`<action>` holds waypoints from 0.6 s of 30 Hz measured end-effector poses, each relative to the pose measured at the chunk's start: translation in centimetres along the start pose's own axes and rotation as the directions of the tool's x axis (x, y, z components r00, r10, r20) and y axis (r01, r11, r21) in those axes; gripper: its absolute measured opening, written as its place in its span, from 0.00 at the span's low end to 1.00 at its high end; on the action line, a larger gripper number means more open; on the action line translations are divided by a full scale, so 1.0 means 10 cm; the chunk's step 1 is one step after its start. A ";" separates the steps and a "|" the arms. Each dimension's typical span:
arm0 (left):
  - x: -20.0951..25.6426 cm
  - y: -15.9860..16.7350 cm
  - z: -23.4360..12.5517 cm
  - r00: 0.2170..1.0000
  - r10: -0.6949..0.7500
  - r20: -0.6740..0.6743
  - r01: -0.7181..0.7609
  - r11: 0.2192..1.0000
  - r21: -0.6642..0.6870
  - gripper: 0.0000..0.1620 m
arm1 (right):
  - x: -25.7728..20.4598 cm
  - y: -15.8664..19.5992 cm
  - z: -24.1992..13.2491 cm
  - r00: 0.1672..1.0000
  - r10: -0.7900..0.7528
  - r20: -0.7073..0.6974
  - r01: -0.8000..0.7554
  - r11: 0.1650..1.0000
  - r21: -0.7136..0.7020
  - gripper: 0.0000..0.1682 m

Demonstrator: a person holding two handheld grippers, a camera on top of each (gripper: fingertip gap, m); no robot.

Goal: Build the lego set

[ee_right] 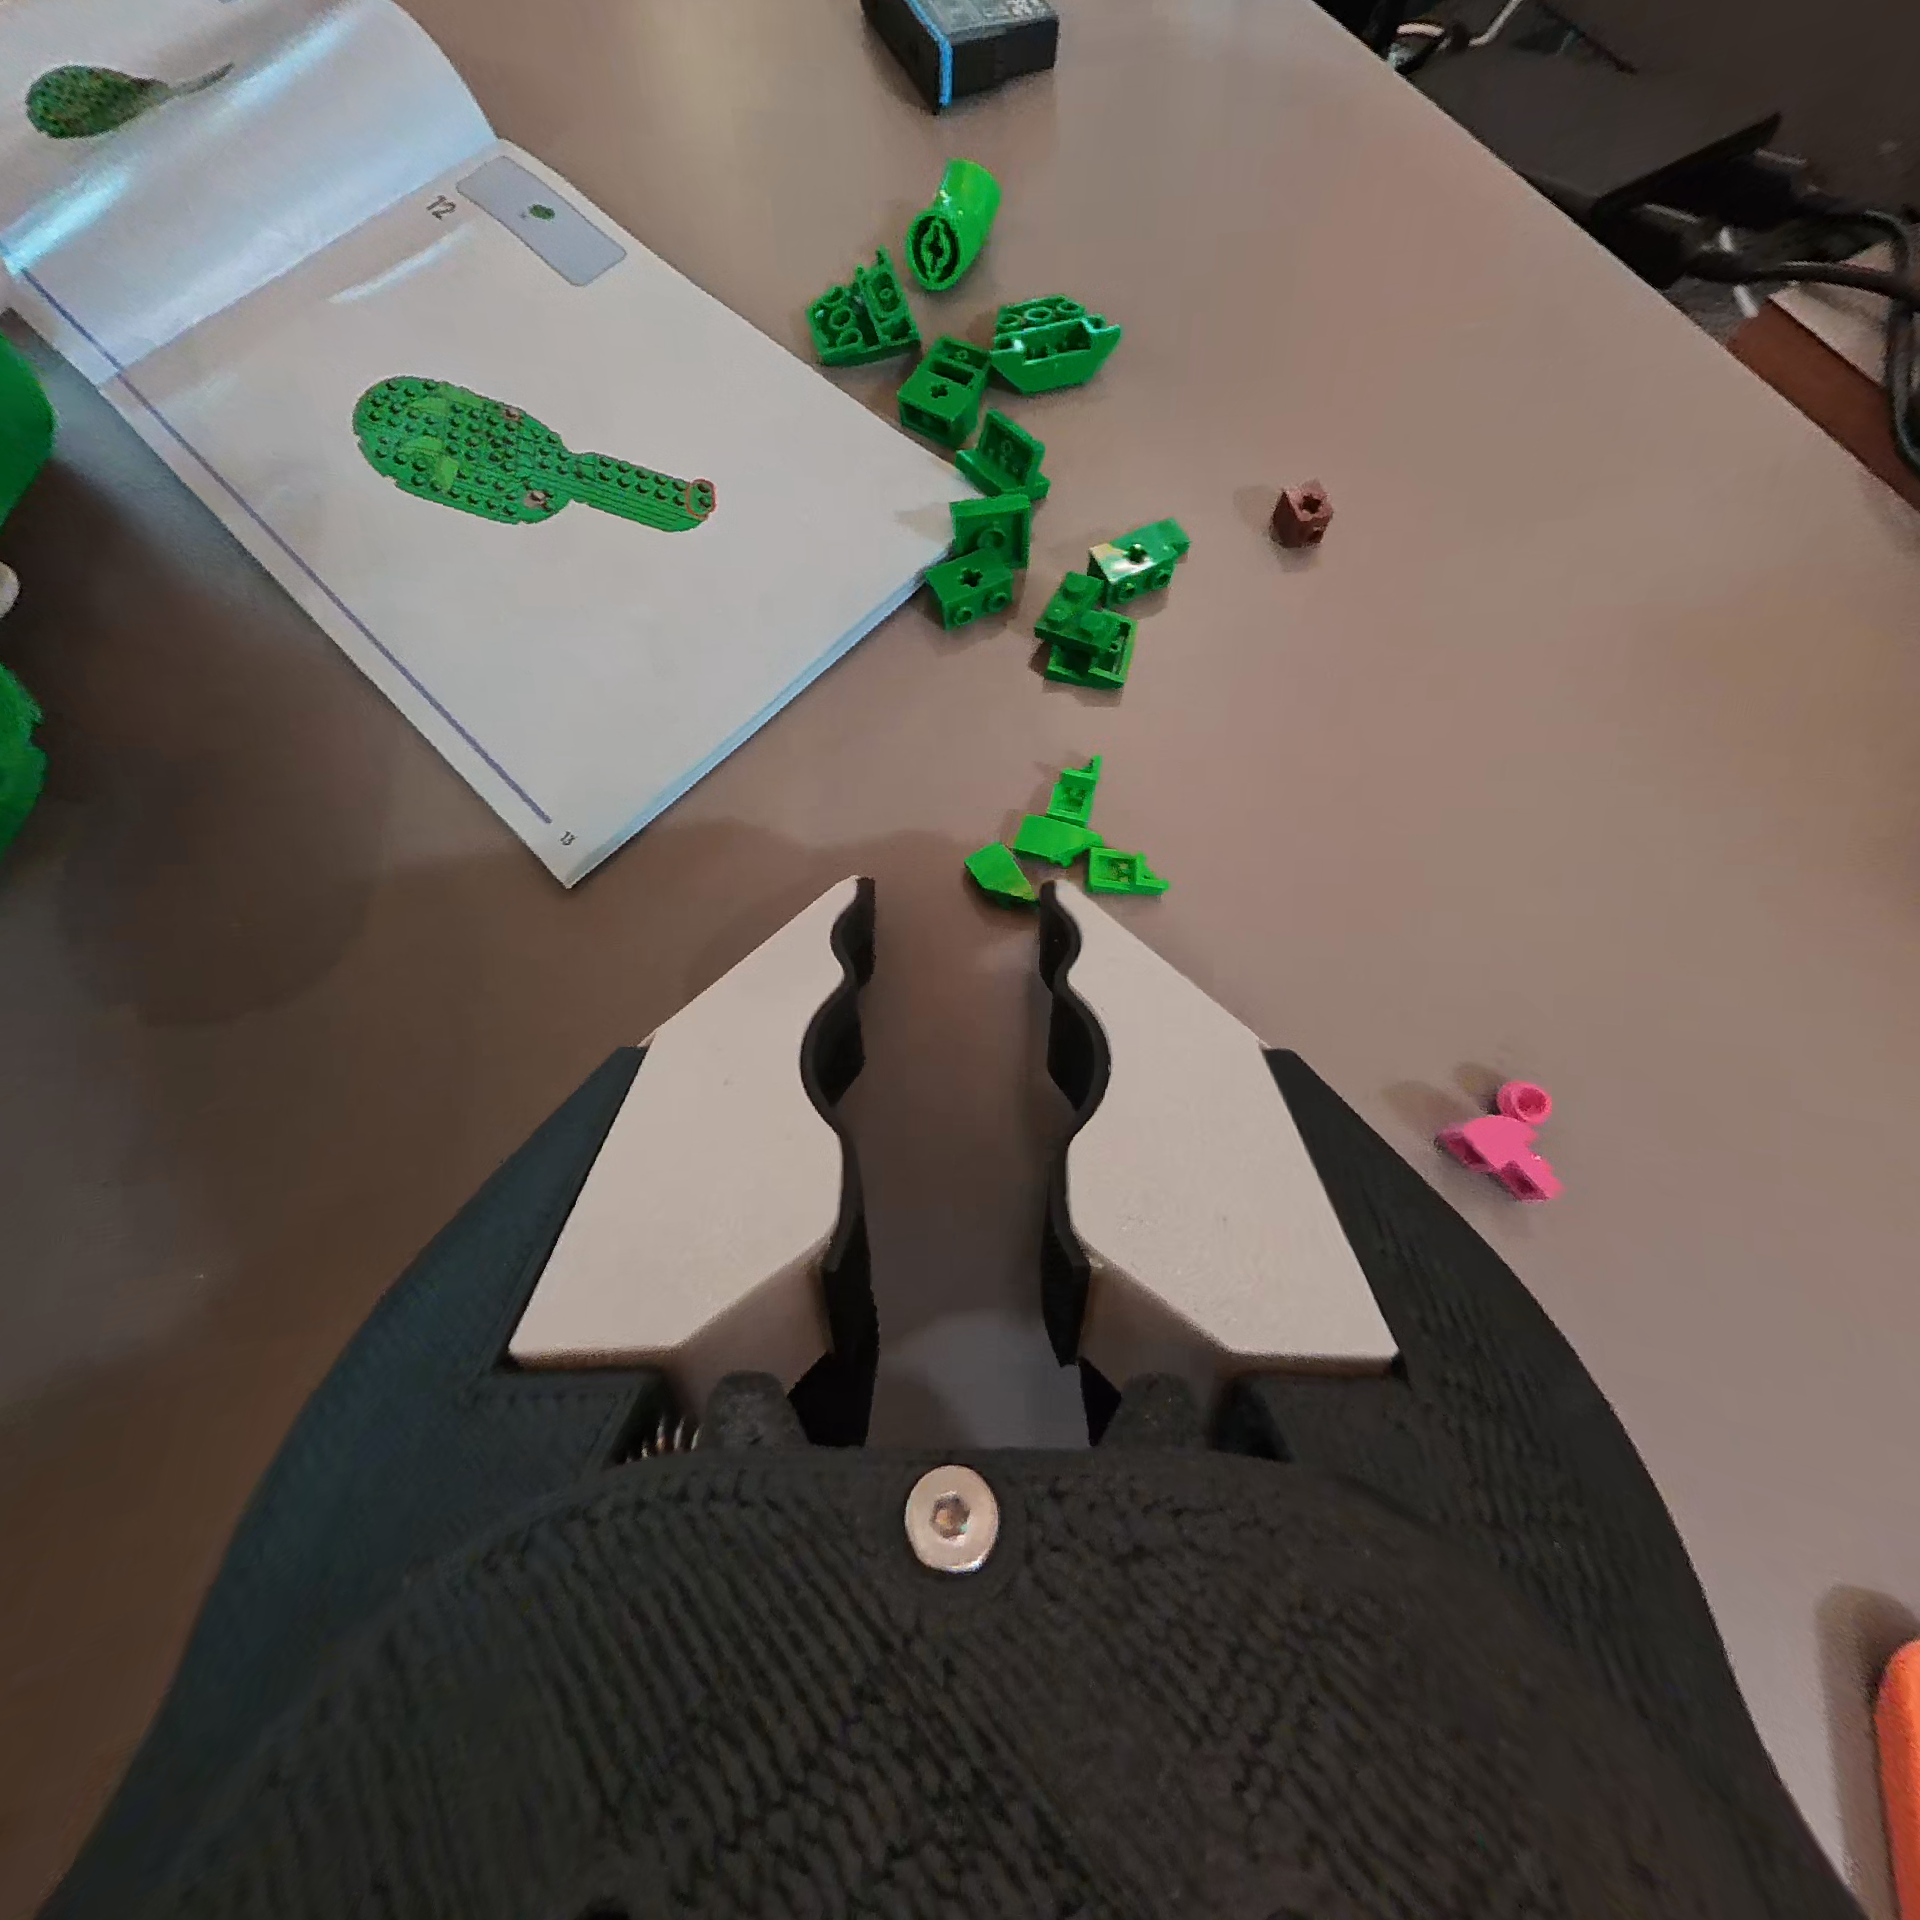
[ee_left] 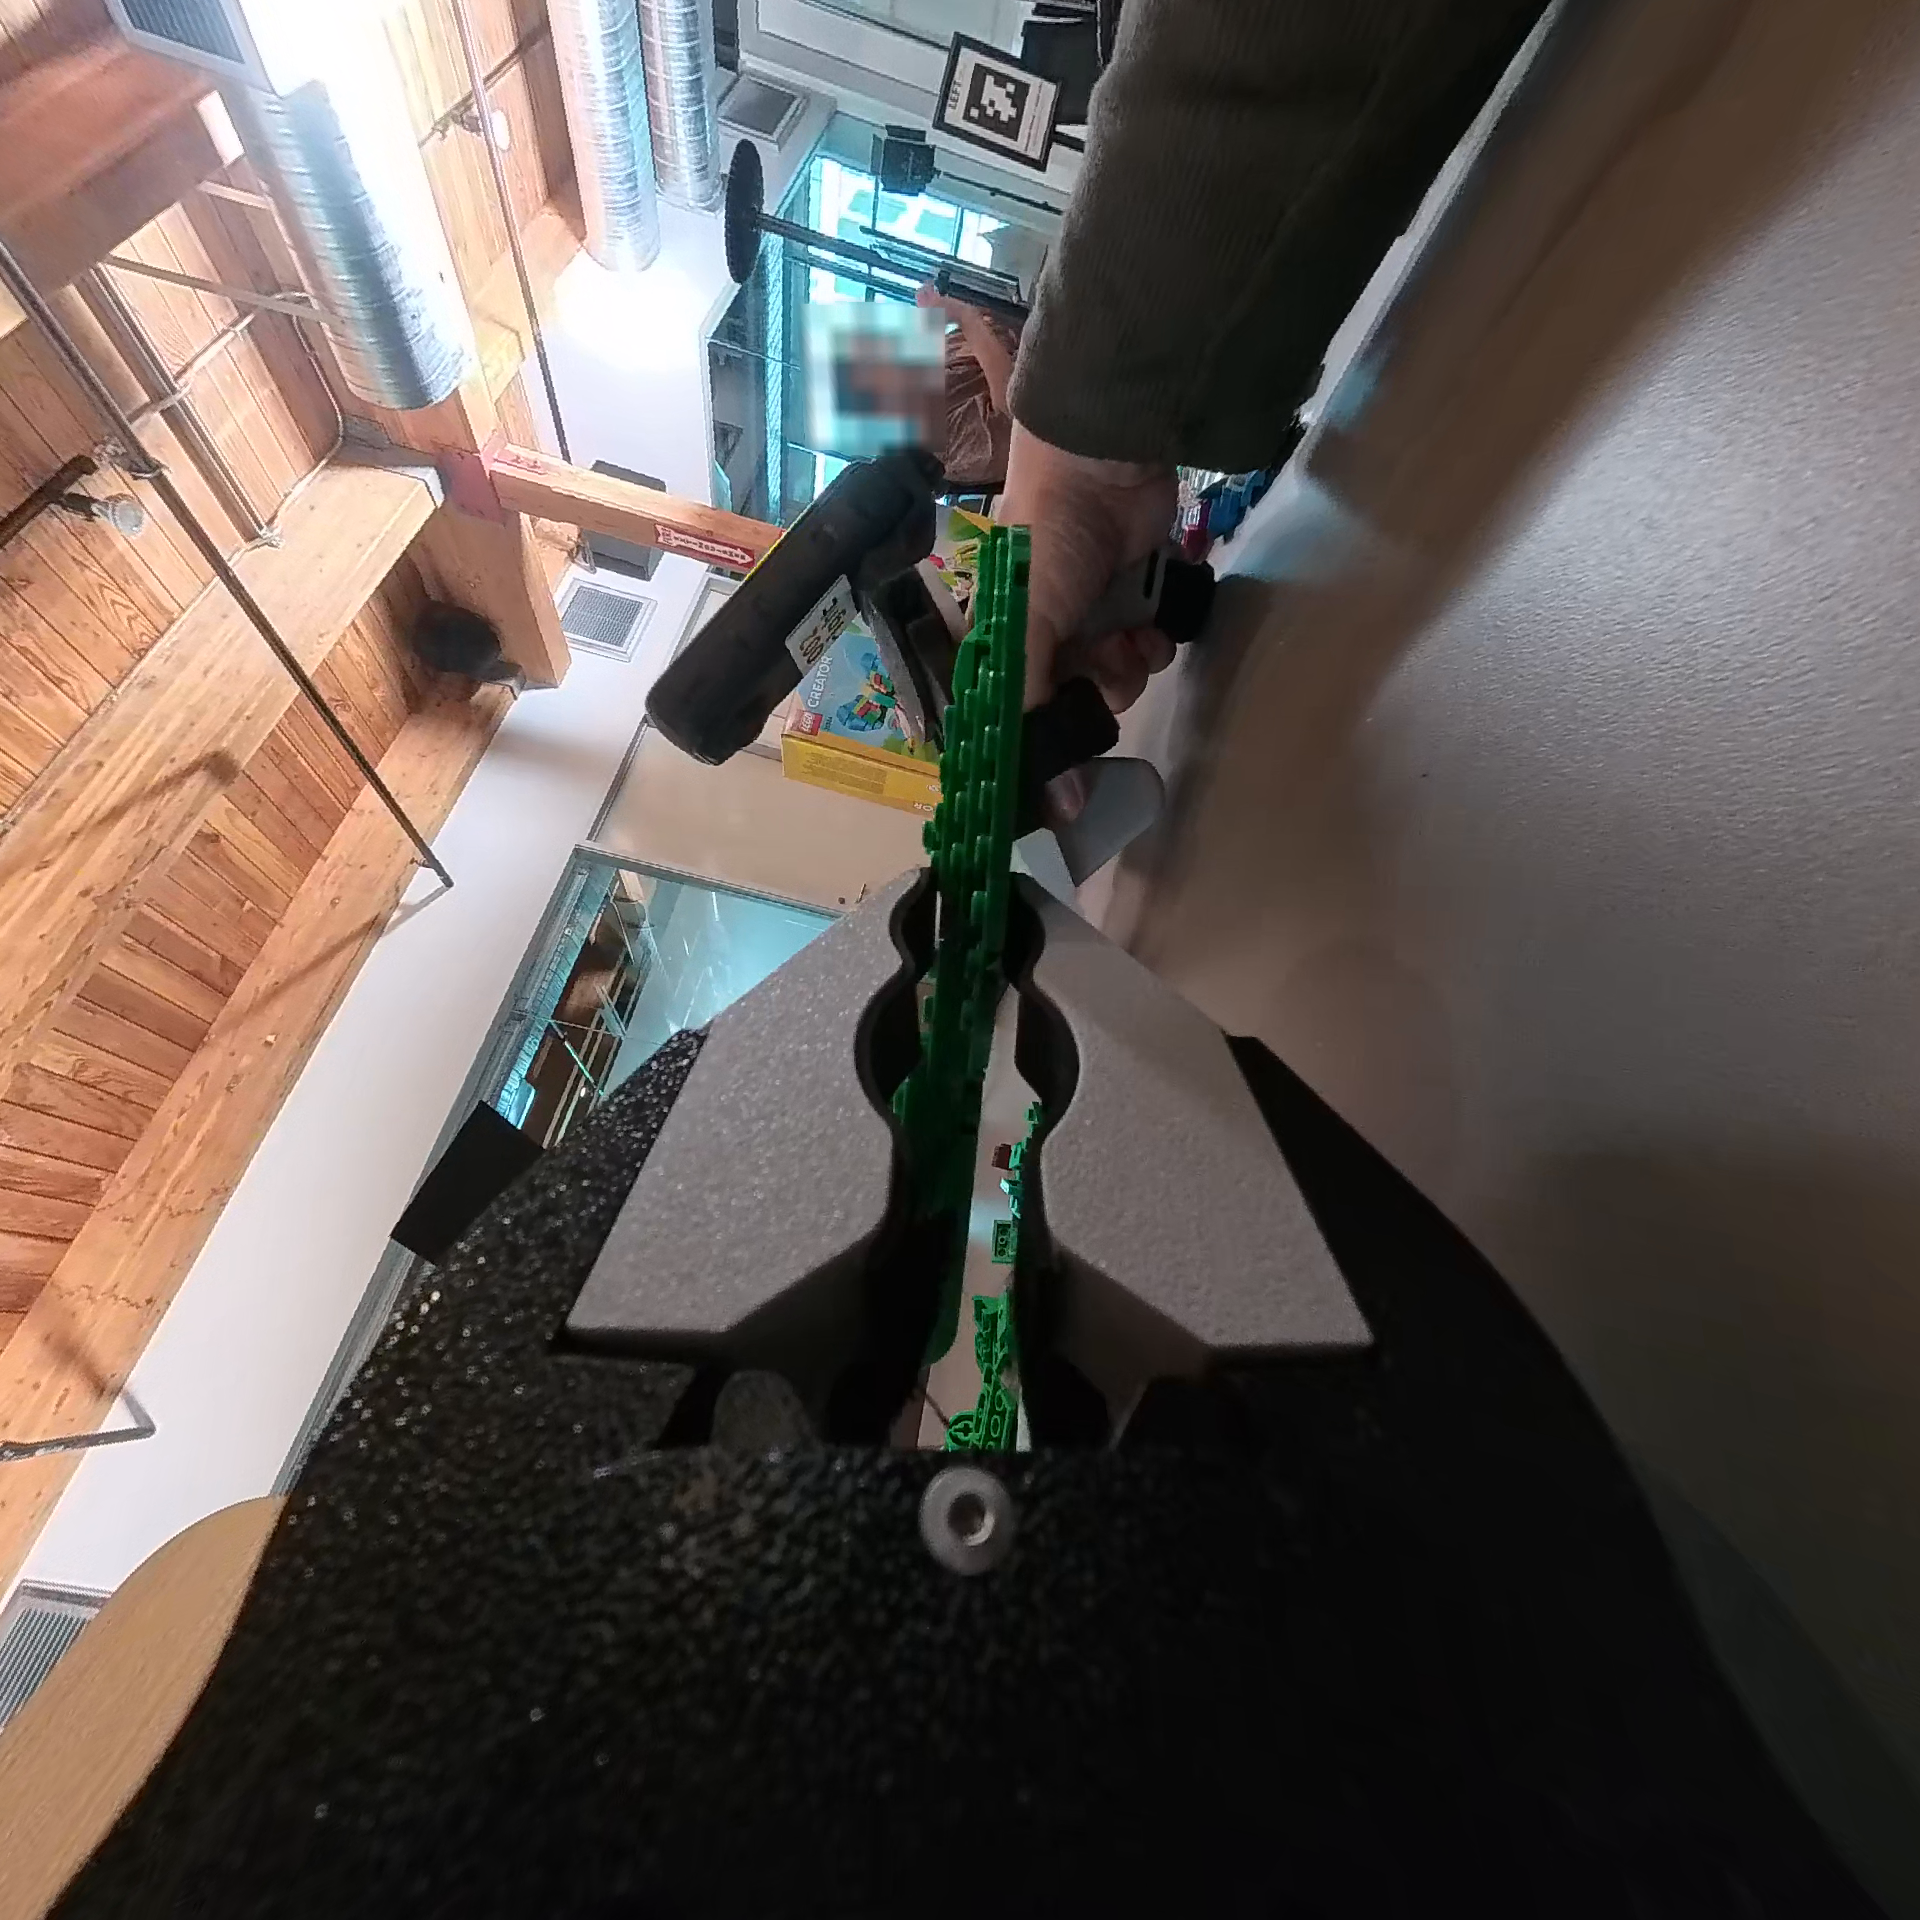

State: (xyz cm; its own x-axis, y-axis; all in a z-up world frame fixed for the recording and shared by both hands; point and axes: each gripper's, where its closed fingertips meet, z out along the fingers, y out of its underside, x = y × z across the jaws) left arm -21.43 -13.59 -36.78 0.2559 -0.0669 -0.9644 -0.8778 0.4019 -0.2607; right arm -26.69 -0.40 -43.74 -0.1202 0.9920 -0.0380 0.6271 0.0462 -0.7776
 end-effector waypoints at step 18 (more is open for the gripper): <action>0.04 0.02 0.03 1.000 0.016 -0.016 -0.016 1.000 0.003 0.06 | 0.01 0.00 0.01 1.000 -0.015 -0.014 0.015 1.000 -0.003 0.11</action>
State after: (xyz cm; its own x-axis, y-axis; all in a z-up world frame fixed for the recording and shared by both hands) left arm -21.42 -13.29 -37.27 0.2350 -0.0748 -0.9691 -0.8806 0.4056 -0.2449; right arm -26.78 -0.32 -43.78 -0.1188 0.9928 -0.0171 0.6278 0.0617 -0.7759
